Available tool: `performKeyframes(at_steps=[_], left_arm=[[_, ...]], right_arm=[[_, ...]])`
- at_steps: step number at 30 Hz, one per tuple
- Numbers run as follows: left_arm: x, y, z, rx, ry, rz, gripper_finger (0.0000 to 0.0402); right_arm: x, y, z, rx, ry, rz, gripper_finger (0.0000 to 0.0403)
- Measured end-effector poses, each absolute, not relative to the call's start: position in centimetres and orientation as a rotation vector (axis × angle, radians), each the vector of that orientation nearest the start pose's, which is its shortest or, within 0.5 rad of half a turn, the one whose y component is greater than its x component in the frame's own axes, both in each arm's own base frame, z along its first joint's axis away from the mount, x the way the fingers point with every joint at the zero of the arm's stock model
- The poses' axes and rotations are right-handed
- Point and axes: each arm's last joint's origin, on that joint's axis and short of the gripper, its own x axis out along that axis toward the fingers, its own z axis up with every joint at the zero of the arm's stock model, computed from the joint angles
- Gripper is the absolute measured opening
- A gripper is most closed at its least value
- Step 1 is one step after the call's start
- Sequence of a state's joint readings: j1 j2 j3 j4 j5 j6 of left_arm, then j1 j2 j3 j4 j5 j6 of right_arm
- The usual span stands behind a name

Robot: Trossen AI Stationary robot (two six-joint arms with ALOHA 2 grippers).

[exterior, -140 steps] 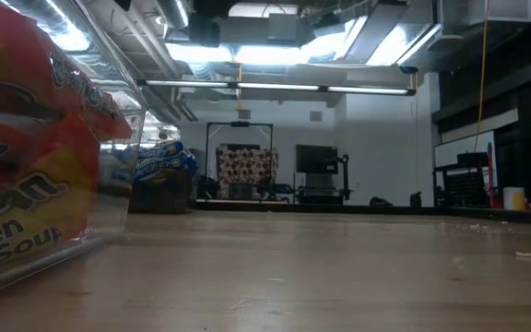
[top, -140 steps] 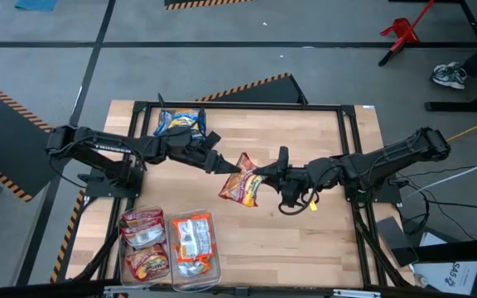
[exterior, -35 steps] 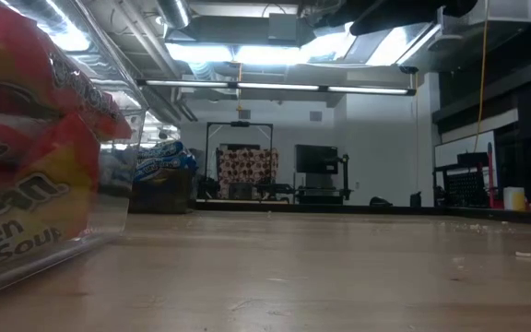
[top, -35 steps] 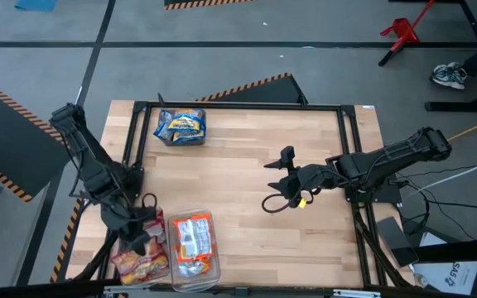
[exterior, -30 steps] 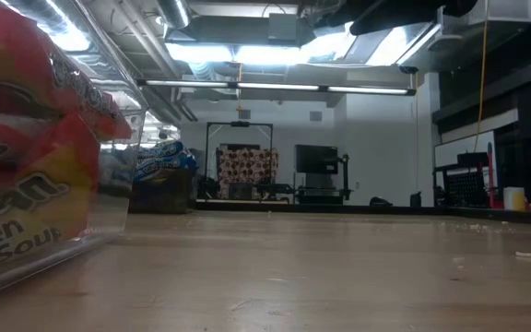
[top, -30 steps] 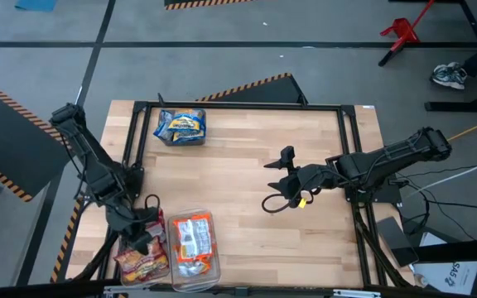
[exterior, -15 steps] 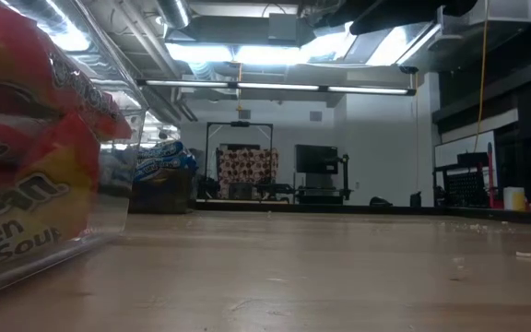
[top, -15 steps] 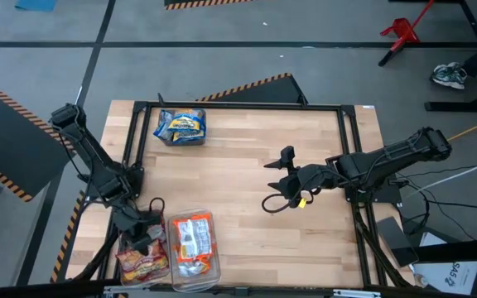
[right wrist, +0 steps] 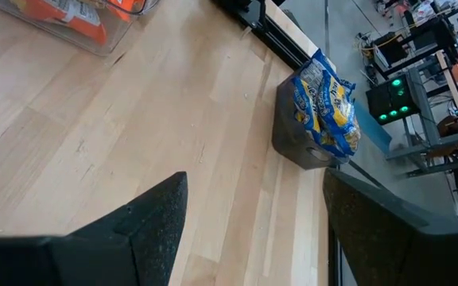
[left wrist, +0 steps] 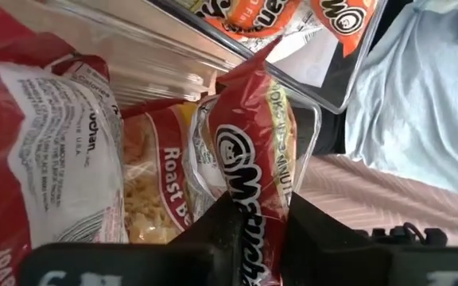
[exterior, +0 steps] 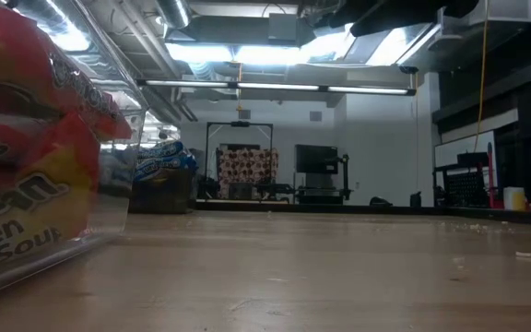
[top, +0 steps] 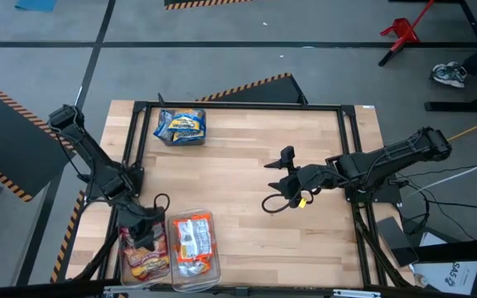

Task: Sort Maruchan noodles
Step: Put the red noodle pack into the left transparent bin

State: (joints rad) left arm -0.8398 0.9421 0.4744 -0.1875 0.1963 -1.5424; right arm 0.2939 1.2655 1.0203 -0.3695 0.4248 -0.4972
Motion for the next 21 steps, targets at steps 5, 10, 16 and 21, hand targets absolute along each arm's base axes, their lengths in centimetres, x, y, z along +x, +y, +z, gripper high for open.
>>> performKeyframes(at_steps=[5,10,16,21], left_arm=[[12.0,-14.3,20.1,-1.164,1.25,-0.257,0.0075],[12.1,-14.2,20.1,-1.172,1.249,-0.25,0.0105],[12.5,-13.6,21.1,-1.265,1.204,-0.257,0.0117],[12.6,-12.7,24.1,-1.35,1.096,-0.336,0.0115]], right_arm=[[26.2,6.7,30.0,-0.692,0.598,0.039,0.0276],[26.2,6.8,30.0,-0.69,0.596,0.045,0.0276],[26.4,6.8,30.2,-0.708,0.562,0.045,0.0276],[26.5,6.9,30.4,-0.73,0.539,0.046,0.0276]])
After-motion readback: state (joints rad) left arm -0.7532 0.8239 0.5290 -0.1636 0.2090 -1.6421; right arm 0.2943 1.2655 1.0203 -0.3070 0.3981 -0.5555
